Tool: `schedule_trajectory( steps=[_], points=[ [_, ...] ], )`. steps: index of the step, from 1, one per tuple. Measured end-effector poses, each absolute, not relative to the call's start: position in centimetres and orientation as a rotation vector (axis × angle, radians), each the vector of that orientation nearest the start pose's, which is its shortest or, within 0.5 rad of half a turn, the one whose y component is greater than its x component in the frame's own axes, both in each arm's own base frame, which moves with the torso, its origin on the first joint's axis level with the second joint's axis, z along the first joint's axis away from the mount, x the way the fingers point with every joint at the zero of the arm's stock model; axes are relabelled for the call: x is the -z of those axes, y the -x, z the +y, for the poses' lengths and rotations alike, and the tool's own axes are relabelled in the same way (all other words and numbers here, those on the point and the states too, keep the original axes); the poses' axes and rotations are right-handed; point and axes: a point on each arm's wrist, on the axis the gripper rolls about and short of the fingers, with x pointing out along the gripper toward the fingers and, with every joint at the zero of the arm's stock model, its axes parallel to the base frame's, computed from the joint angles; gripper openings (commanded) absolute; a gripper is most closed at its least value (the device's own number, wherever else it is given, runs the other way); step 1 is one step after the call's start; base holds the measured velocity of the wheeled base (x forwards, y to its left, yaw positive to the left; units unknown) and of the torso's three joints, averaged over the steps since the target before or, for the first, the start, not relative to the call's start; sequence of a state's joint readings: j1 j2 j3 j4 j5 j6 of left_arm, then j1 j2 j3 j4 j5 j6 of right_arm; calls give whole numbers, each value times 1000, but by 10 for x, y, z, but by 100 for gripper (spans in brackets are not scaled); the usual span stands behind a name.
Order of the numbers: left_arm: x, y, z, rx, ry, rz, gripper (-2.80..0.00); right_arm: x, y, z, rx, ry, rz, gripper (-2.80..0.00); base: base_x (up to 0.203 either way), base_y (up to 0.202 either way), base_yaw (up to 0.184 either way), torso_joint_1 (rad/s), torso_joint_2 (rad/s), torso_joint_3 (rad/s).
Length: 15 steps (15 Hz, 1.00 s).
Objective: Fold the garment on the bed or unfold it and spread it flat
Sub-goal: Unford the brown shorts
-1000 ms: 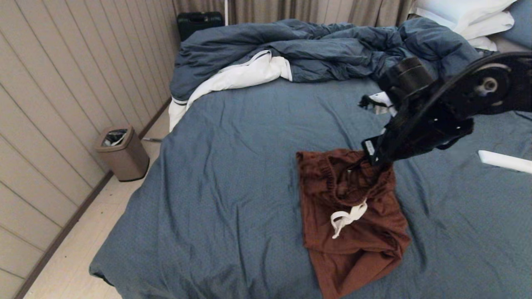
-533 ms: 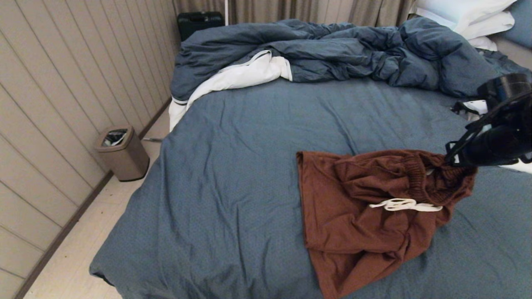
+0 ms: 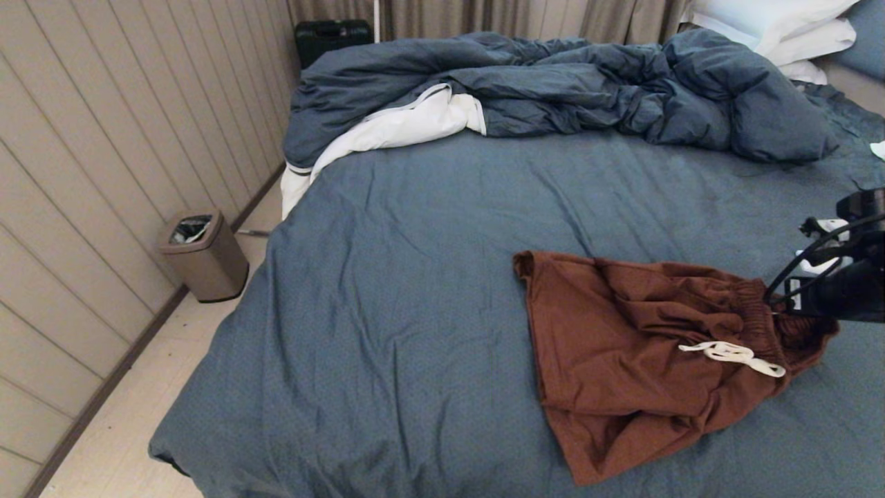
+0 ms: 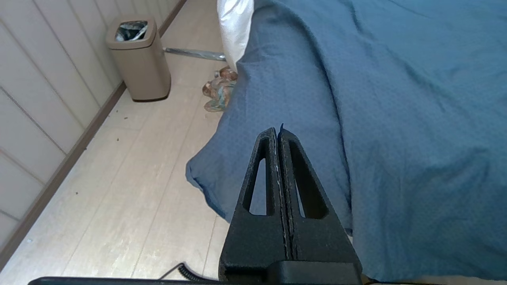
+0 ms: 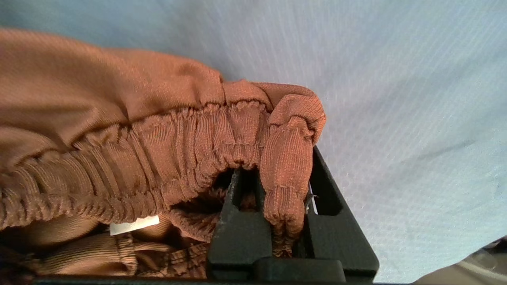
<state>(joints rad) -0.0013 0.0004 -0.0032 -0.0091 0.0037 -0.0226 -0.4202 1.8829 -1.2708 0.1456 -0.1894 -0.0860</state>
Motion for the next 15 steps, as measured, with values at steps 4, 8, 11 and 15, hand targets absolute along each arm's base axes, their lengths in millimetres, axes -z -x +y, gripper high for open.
schedule_trajectory(
  steps=[4, 8, 11, 15],
  points=[
    [-77, 23, 0, -2, 23, -12, -280, -161, -316, -157, 513, -54, 807, 0, 0, 0, 0, 0, 0, 0],
    [-77, 23, 0, -3, 23, -12, -280, -168, -310, -156, 477, -82, 782, 0, 0, 0, 0, 0, 0, 0],
    [-77, 23, 0, -2, 23, -12, -280, -189, -300, -152, 483, -72, 722, 0, 0, 0, 0, 0, 0, 0],
    [-77, 23, 0, -2, 22, -11, -280, -227, -275, -145, 474, -64, 604, 0, 0, 0, 0, 0, 0, 0]
  ],
)
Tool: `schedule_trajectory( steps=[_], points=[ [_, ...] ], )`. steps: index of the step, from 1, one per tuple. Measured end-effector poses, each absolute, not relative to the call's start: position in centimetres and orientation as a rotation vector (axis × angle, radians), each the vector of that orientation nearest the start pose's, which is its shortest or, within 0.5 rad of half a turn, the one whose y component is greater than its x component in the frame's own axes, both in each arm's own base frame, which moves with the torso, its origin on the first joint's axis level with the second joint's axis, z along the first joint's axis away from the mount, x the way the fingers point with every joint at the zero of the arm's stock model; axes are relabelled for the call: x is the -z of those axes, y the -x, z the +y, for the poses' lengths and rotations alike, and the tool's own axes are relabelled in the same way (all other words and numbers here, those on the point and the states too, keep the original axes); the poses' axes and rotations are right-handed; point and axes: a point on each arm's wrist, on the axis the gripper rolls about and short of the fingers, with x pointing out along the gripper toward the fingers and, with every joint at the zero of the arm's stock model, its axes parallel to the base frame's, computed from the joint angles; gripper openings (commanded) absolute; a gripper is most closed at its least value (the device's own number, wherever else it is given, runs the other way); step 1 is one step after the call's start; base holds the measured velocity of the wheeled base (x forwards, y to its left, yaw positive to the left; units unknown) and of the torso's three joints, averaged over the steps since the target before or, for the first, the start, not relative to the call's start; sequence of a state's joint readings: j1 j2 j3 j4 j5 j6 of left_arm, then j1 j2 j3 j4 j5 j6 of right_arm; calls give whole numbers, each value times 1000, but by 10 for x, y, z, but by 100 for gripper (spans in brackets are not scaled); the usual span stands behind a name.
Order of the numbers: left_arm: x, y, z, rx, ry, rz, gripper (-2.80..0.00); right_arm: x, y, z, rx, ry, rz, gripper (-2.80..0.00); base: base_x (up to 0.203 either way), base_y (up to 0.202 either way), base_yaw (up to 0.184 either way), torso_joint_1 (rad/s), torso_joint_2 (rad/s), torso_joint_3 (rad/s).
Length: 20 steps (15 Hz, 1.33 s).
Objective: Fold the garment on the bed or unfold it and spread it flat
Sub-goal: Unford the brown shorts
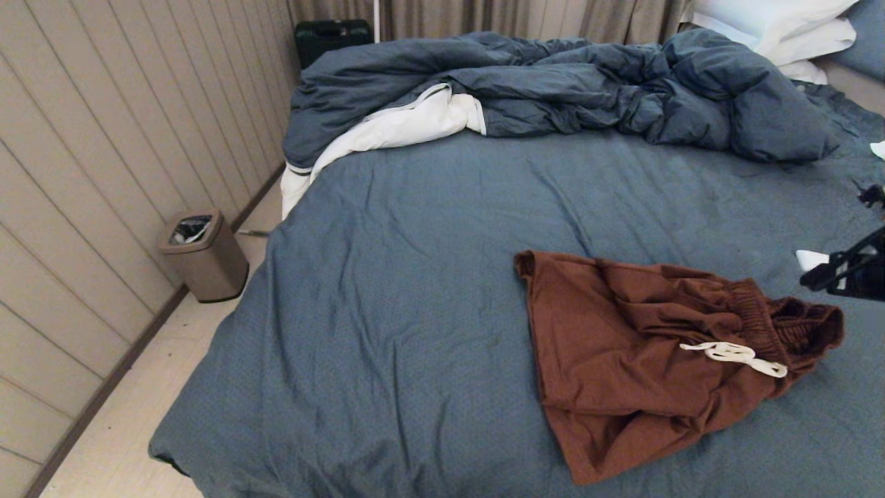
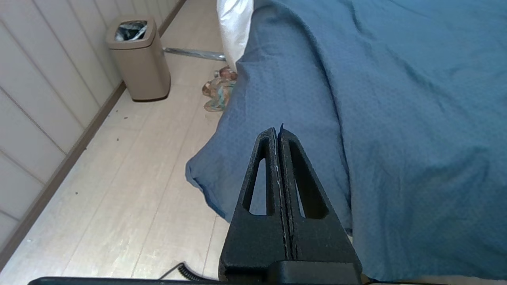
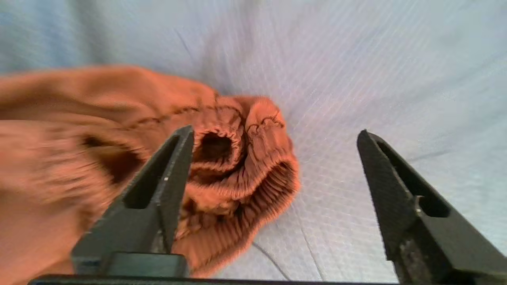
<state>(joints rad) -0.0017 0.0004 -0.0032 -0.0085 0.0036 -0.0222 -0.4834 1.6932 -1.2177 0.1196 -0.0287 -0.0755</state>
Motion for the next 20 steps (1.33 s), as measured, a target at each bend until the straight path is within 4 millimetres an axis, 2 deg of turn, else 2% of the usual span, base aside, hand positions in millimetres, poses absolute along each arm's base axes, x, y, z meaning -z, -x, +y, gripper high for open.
schedule_trajectory(
  steps=[1, 4, 9, 12, 15, 17, 20],
  points=[
    [-77, 23, 0, -2, 22, -11, -280, -235, -269, -143, 470, -62, 580, -280, 0, 0, 0, 0, 0, 0],
    [-77, 23, 0, -2, 22, -12, -280, -248, -246, -133, 416, -89, 556, -280, 0, 0, 0, 0, 0, 0],
    [-77, 23, 0, -2, 23, -12, -280, -256, -207, -107, 222, -289, 677, -280, 0, 0, 0, 0, 0, 0],
    [-77, 23, 0, -3, 22, -10, -280, -270, -172, -84, 117, -376, 764, -280, 0, 0, 0, 0, 0, 0],
    [-79, 24, 0, -12, 11, 2, -280, -279, -148, -72, 109, -371, 748, -280, 0, 0, 0, 0, 0, 0],
    [-100, 30, 1, -18, 13, -26, -280, -281, -137, -66, 104, -343, 729, -280, 0, 0, 0, 0, 0, 0],
    [-160, 38, 0, 3, 65, -11, -280, -284, -128, -60, 96, -319, 707, -280, 0, 0, 0, 0, 0, 0]
  ],
)
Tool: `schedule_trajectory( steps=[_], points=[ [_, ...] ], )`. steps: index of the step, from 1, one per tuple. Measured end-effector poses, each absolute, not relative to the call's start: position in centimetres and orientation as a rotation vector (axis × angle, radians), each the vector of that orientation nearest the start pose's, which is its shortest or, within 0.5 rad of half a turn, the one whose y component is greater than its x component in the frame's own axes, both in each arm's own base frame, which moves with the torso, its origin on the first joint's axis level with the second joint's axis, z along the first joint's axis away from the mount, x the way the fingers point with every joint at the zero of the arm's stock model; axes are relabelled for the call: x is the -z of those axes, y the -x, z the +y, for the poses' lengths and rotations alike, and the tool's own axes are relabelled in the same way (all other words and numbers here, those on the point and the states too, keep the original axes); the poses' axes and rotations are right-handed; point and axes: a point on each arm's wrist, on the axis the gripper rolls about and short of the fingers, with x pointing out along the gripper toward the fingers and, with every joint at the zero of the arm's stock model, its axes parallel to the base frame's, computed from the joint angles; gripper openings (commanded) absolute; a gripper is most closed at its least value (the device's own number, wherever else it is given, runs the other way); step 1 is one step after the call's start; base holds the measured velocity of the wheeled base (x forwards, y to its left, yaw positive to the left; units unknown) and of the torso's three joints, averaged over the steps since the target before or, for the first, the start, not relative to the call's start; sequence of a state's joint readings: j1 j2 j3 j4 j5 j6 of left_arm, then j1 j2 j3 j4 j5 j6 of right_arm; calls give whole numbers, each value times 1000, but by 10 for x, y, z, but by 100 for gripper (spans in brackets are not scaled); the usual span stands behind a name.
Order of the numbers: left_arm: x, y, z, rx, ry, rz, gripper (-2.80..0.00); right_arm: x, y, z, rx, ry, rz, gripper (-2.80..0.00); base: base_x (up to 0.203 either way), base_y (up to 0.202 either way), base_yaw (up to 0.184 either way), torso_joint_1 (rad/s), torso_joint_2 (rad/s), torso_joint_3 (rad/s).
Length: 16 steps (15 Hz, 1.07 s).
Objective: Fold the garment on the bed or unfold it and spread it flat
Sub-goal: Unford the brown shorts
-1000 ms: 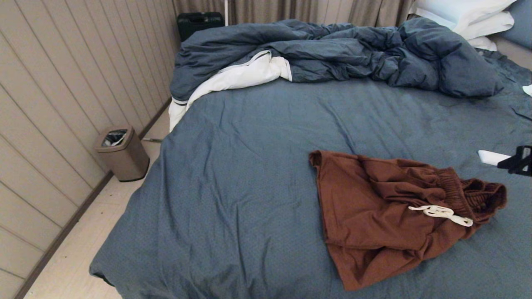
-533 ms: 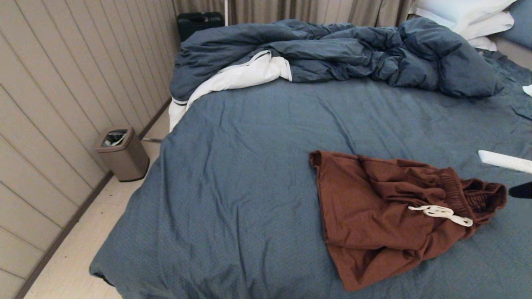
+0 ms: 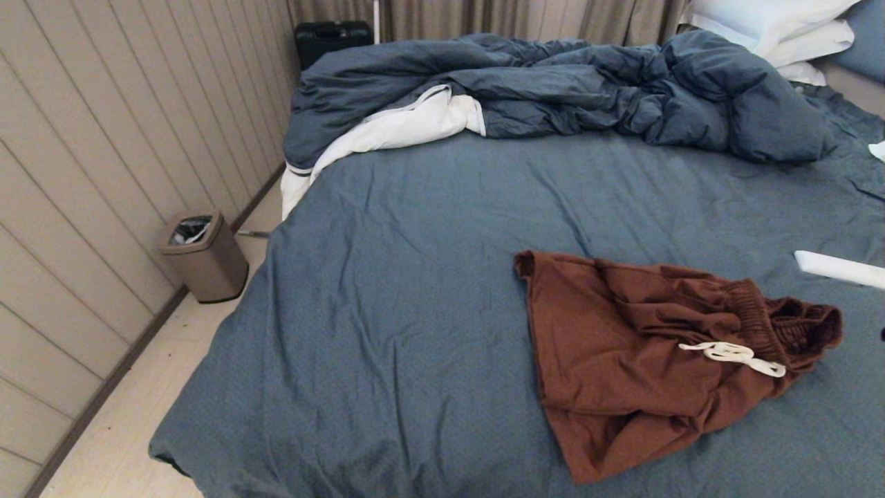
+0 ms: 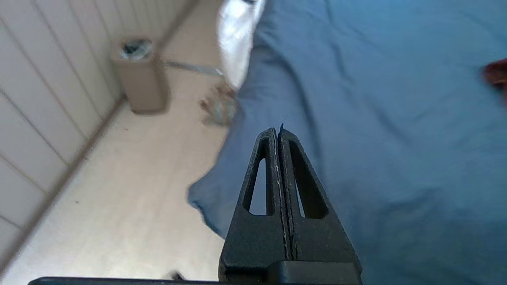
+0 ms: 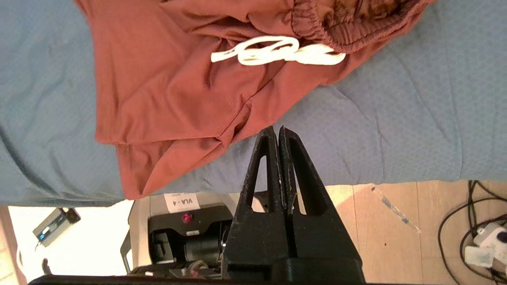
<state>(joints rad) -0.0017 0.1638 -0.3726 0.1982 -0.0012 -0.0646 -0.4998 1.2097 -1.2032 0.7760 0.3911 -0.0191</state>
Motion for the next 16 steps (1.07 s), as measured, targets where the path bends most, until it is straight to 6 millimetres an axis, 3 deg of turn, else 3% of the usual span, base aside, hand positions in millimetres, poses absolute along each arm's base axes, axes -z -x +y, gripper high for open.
schedule_trajectory(
  steps=[3, 7, 9, 13, 16],
  points=[
    [-207, 16, -2, 79, 98, 179, -280, -288, -128, -60, 97, -310, 688, -280, 0, 0, 0, 0, 0, 0],
    [-249, -50, -10, 248, 142, 449, -280, -292, -142, -69, 109, -312, 691, -280, 0, 0, 0, 0, 0, 0],
    [-262, -85, -30, 393, 181, 599, -280, -293, -150, -73, 109, -315, 697, -280, 0, 0, 0, 0, 0, 0],
    [-273, -134, -116, 635, 237, 910, -280, -290, -165, -81, 109, -326, 721, -280, 0, 0, 0, 0, 0, 0],
    [-263, -158, -193, 699, 236, 1076, -280, -286, -171, -85, 110, -339, 743, -280, 0, 0, 0, 0, 0, 0]
  ],
)
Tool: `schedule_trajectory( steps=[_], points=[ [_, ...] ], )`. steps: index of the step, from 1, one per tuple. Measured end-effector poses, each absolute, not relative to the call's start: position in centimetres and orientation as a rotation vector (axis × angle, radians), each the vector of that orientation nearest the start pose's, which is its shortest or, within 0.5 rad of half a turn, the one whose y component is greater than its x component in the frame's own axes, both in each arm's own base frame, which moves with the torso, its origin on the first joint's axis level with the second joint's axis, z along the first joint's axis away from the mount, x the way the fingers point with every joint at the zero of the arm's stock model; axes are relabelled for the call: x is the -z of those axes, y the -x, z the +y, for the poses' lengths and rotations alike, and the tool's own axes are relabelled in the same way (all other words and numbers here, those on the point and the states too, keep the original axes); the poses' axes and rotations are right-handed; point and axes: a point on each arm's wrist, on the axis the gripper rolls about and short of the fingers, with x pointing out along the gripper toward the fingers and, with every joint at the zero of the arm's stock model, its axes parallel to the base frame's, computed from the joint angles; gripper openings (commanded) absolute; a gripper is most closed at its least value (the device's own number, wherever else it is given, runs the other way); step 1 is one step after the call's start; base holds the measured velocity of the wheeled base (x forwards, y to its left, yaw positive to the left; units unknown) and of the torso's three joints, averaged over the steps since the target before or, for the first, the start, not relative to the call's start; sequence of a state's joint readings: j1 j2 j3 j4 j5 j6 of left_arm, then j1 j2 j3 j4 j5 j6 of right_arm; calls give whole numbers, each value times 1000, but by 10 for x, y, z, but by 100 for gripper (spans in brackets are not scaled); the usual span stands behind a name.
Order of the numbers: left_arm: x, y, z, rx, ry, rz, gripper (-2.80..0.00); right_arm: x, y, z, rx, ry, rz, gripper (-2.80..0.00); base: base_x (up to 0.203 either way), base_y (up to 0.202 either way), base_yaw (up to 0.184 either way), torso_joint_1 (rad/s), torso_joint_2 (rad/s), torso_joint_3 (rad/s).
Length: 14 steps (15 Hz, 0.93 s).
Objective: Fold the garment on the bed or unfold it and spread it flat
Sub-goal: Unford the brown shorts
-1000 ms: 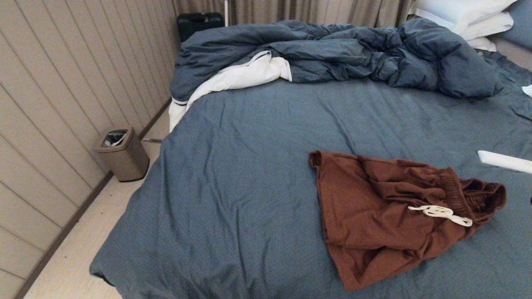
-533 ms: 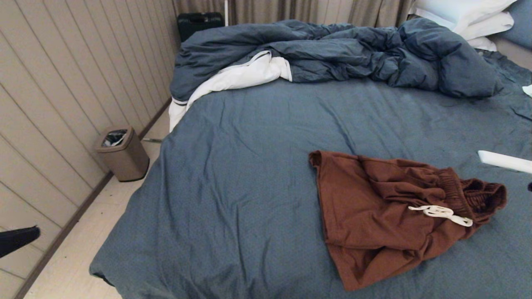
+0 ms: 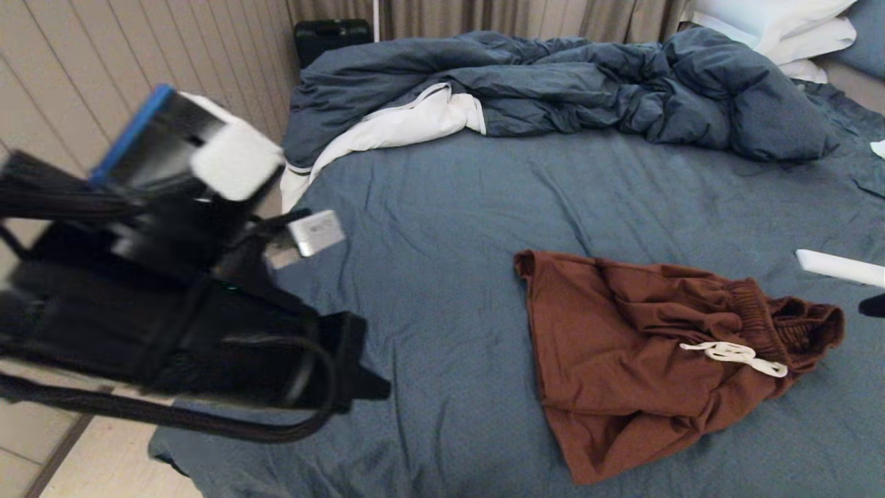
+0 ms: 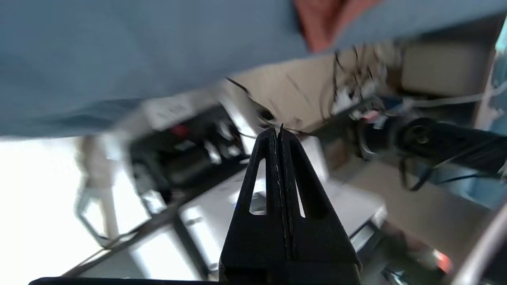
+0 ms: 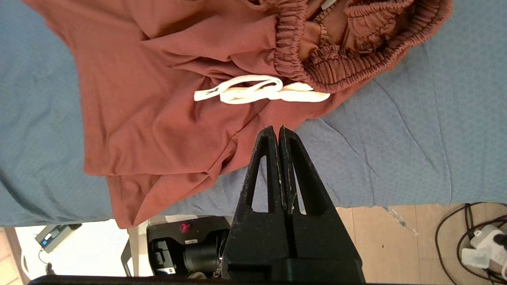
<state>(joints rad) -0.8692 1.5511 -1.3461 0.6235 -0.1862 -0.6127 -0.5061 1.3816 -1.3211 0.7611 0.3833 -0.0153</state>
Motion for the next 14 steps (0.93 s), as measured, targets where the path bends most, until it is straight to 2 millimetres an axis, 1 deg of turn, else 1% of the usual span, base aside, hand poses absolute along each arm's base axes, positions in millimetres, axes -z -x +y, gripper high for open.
schedule_trajectory(
  steps=[1, 2, 4, 5, 8, 11, 13, 14],
  points=[
    [-257, -163, -218, 716, 229, 1117, -280, -285, -172, -87, 114, -342, 746, -280, 0, 0, 0, 0, 0, 0],
    [-253, -165, -239, 739, 227, 1144, -280, -284, -173, -89, 119, -344, 748, -280, 0, 0, 0, 0, 0, 0],
    [-237, -171, -279, 779, 228, 1210, -280, -283, -174, -93, 130, -351, 751, -280, 0, 0, 0, 0, 0, 0],
    [-229, -174, -295, 784, 231, 1238, 0, -282, -174, -94, 135, -355, 751, -280, 0, 0, 0, 0, 0, 0],
    [-205, -182, -337, 774, 225, 1301, 0, -282, -172, -98, 151, -356, 749, -280, 0, 0, 0, 0, 0, 0],
    [-184, -193, -368, 738, 240, 1328, 0, -282, -170, -99, 154, -351, 748, -280, 0, 0, 0, 0, 0, 0],
    [-164, -201, -385, 670, 251, 1323, 0, -283, -169, -100, 163, -351, 743, -280, 0, 0, 0, 0, 0, 0],
    [-152, -206, -392, 619, 244, 1289, 0, -283, -167, -102, 168, -347, 741, -280, 0, 0, 0, 0, 0, 0]
  ],
)
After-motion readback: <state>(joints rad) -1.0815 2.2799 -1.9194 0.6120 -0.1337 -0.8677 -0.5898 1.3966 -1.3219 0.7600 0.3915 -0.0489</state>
